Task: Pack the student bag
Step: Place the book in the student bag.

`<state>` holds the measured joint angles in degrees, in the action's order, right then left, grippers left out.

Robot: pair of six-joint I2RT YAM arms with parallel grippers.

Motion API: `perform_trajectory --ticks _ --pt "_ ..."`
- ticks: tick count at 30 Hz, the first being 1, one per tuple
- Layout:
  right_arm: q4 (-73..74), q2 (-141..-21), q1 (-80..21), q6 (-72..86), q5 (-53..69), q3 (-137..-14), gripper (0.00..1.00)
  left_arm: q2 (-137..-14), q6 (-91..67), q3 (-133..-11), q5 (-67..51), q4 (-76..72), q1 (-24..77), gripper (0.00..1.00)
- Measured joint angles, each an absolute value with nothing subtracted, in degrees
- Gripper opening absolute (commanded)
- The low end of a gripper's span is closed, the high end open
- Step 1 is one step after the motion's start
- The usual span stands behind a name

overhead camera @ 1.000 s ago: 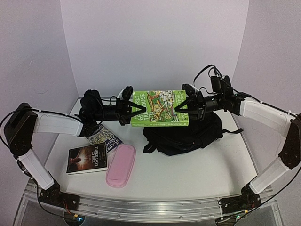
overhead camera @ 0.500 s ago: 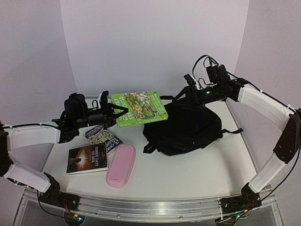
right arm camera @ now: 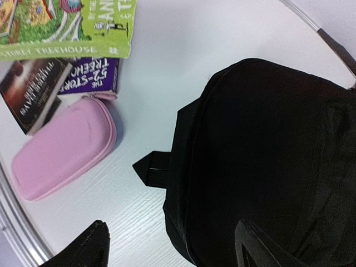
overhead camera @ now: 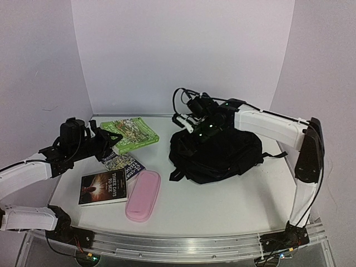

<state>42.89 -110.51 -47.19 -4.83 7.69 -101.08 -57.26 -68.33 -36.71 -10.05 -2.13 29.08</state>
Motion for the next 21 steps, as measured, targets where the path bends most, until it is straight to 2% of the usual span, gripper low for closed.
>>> perform_trajectory --ticks 5,10,21 --pt "44.8 -117.79 -49.04 -6.97 3.38 -106.17 0.65 -53.34 -69.61 -35.82 -6.79 2.7 29.07 0.0" --pt "46.83 -122.95 -49.5 -7.91 -1.21 -110.6 0.53 -50.92 -70.53 -35.4 -5.58 4.43 29.02 0.0" --pt "49.11 -124.33 -49.54 -9.49 -7.27 -111.46 0.4 -50.65 -70.59 -35.07 -5.39 4.53 29.02 0.0"
